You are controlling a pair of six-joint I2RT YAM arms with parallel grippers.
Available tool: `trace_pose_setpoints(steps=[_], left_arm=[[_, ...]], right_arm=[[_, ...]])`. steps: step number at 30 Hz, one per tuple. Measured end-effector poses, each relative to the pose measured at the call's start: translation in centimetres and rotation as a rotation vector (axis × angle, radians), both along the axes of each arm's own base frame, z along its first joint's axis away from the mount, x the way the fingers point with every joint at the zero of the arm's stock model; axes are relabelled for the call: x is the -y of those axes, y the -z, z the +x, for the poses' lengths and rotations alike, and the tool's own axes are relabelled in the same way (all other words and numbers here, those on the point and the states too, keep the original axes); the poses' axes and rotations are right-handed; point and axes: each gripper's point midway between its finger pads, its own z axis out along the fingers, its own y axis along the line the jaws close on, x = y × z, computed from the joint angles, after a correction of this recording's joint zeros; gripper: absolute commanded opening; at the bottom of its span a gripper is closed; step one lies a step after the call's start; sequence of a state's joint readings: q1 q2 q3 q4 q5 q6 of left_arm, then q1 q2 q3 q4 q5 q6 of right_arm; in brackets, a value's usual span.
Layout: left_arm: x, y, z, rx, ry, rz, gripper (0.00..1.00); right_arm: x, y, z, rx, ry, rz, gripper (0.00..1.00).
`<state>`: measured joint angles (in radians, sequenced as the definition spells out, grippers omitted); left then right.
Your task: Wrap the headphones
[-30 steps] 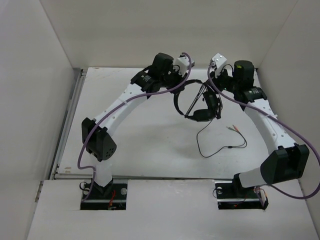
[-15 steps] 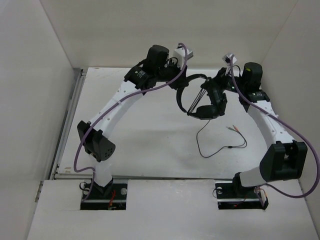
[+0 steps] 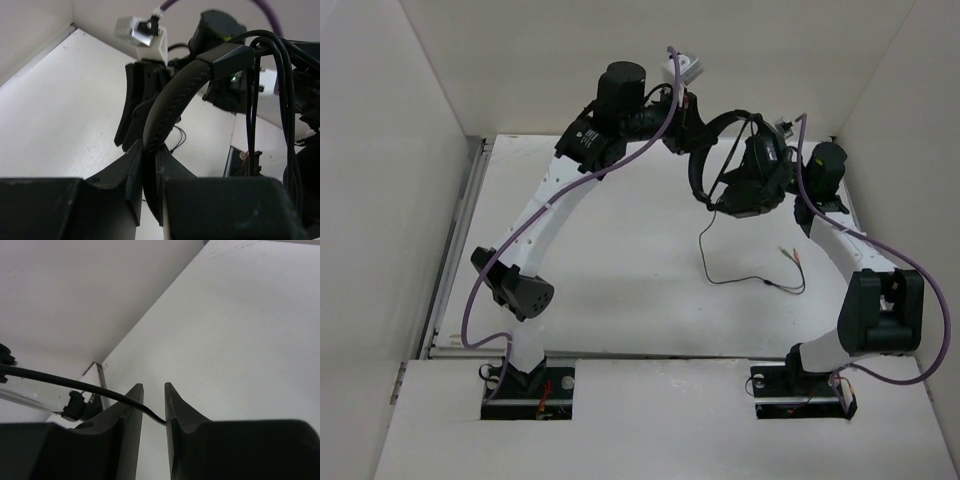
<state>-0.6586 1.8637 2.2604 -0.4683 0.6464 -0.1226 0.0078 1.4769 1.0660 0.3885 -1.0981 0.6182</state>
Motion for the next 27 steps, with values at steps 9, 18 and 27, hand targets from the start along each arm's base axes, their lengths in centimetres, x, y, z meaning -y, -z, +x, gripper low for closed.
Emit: trace_pose_setpoints(steps=[9, 18, 27], left_arm=[[0.5, -3.7, 2.4, 0.015, -0.055, -0.13, 0.01], [-1.5, -6.9, 6.7, 0.081, -0.227, -0.225, 0.02], [-8.2, -8.4, 13.3, 0.198, -0.498, -0.221, 0.02]], right_arm=[[-4.5, 0.6, -2.8, -0.088, -0.124, 0.127, 0.37], [-10.1, 2.2, -7.2, -0.142, -0.299, 0.138, 0.38], [-11.4, 4.2, -10.6, -0.174, -0.386, 0.11, 0.35]])
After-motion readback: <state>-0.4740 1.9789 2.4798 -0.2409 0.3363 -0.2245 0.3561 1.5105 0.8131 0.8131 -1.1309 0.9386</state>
